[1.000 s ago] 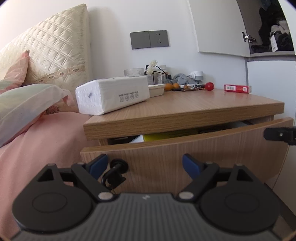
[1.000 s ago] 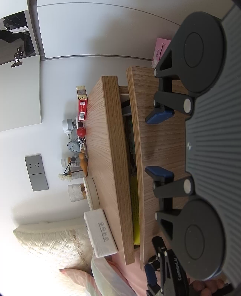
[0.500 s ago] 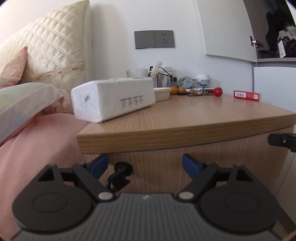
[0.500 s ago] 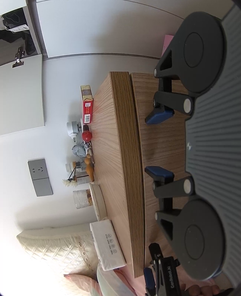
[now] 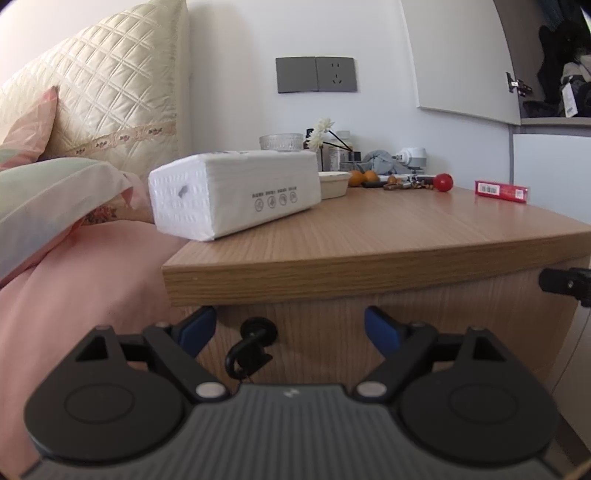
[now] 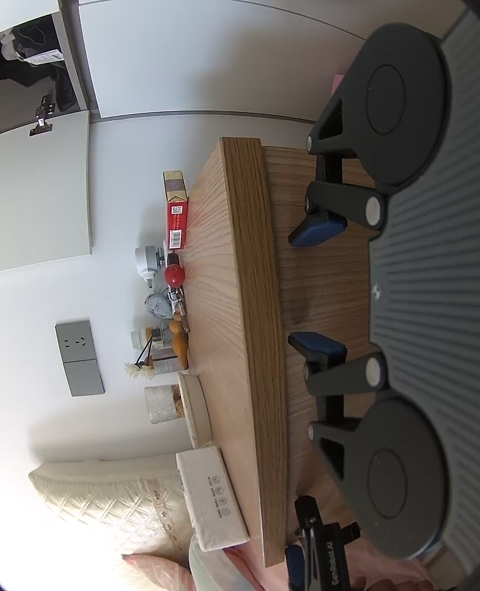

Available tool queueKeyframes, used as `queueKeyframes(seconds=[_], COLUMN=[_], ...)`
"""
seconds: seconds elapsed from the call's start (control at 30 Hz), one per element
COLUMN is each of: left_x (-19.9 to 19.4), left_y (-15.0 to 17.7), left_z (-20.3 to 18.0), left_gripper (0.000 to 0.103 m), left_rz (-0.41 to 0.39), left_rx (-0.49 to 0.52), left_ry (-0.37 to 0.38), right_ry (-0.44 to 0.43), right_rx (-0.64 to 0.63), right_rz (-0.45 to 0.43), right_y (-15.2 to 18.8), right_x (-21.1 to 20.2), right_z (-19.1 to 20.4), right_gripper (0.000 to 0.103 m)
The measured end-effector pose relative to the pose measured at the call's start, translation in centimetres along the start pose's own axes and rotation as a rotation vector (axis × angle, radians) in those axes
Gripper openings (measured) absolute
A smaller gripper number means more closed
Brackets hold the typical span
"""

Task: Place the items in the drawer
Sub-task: 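Push the drawer front closed with the left gripper, then release the drawer key and pull the left tool back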

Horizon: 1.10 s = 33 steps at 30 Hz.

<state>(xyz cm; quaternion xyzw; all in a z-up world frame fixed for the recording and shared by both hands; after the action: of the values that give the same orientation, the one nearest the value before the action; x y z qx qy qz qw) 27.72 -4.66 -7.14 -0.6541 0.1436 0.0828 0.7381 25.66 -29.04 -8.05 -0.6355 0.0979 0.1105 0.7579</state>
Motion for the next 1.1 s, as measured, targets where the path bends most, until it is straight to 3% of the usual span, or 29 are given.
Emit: queueKeyframes(seconds=[0.33,1.1], left_x=[-2.1,-11.6], left_y=[-0.4,-0.8], left_z=[0.1,0.6], left_gripper=[0.090,0.094], left_rz=[-0.016,-0.116], left_rx=[-0.030,-0.057], left_ry=[0.011,0.017], right_ry=[-0.017,-0.047], right_rx=[0.004,0.004], right_rz=[0.015,0.004], right_y=[-0.2,-0.8], right_x=[-1.6,-9.2], right_z=[0.0,1.4], right_gripper=[0.055,0.055])
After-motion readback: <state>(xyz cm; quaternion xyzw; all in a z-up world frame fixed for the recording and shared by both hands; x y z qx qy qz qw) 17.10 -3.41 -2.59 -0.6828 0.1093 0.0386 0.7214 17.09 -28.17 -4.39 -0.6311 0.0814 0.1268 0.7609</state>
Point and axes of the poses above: each gripper's, at about its wrist camera, not at the fingertips, and x roughly the way its jaws point, z to its left, y to its underside, the point moved 10 cm from there along x, roughly the way its jaws point
